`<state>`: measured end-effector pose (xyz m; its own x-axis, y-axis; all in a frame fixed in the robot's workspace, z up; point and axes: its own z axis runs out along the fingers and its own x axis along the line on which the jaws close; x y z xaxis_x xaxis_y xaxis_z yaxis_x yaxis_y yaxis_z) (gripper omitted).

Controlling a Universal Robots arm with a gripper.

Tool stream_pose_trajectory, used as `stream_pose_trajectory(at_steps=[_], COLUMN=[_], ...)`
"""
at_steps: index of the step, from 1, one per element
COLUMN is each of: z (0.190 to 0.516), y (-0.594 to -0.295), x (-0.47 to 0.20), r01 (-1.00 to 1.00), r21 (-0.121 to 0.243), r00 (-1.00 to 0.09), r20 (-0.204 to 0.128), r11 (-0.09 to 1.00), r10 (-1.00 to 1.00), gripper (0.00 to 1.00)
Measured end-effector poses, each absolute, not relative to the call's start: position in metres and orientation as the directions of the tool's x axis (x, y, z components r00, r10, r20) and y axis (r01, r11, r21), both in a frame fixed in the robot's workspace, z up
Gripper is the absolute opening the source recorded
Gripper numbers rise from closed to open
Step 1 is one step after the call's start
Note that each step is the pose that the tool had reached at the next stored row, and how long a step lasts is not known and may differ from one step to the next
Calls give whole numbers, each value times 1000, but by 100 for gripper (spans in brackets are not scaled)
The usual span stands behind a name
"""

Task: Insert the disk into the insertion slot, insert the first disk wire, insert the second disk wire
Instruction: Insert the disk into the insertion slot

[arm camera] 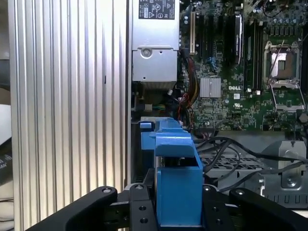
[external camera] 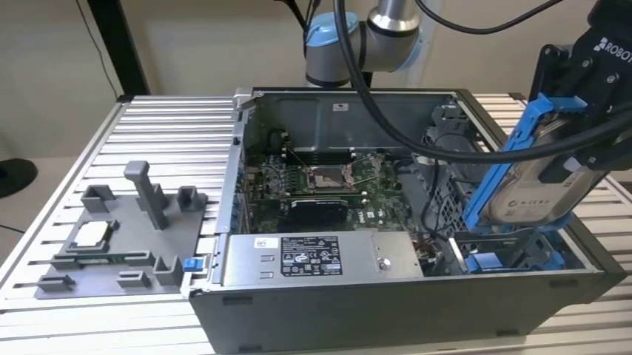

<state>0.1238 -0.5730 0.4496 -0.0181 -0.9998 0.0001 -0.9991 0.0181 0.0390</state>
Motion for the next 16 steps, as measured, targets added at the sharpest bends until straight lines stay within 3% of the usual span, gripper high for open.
stream_pose_trajectory(at_steps=[16], z=[433], y=[-575], x=[130], r01=[-999], r21=[39], r00=[-18], r20=[-3], r11=[18], r10=[-1000], gripper=[0])
